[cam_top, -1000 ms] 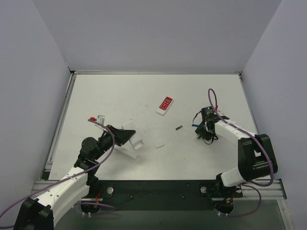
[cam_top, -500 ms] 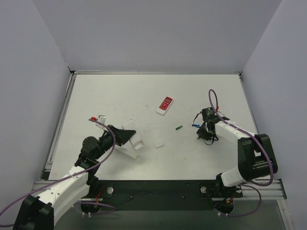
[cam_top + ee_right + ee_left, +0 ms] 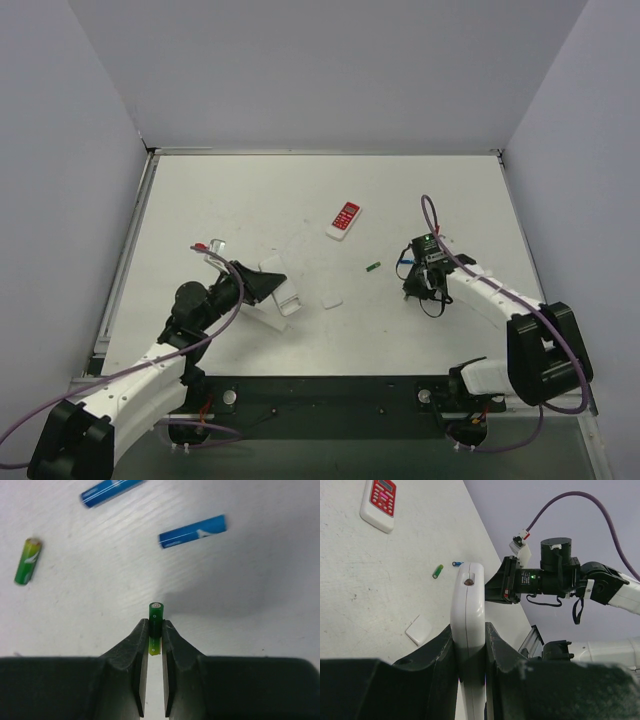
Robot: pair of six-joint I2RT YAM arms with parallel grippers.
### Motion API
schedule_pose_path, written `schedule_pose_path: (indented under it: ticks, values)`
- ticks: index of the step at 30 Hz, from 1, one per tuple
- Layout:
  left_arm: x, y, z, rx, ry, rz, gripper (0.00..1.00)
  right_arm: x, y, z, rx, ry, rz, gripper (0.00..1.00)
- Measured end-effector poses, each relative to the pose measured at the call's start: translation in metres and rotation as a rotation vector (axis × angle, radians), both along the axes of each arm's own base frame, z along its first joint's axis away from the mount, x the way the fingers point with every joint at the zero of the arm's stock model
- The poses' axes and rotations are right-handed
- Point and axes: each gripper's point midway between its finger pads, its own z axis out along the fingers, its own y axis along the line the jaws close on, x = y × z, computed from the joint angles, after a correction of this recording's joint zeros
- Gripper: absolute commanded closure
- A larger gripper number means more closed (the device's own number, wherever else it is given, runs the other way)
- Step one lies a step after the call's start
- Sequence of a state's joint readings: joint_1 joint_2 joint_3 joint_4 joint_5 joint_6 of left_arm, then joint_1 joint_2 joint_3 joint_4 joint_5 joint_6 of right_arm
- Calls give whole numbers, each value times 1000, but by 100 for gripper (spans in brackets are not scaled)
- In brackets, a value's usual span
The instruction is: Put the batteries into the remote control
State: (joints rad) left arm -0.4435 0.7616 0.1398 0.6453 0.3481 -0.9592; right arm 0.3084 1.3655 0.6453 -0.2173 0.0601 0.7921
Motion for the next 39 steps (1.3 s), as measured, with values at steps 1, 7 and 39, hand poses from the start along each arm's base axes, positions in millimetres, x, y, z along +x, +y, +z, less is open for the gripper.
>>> schedule_pose_path:
  ticks: [1, 7, 39]
  values:
    - [0, -1, 0, 1, 4, -4, 100, -1, 5, 4, -1, -13, 33, 100]
    - [2, -7, 7, 4, 18, -38, 100, -4, 56, 57, -21, -217, 392, 100]
    - [-25, -46, 51, -38, 86, -359, 100, -128, 280, 223, 100, -1025, 2006, 100]
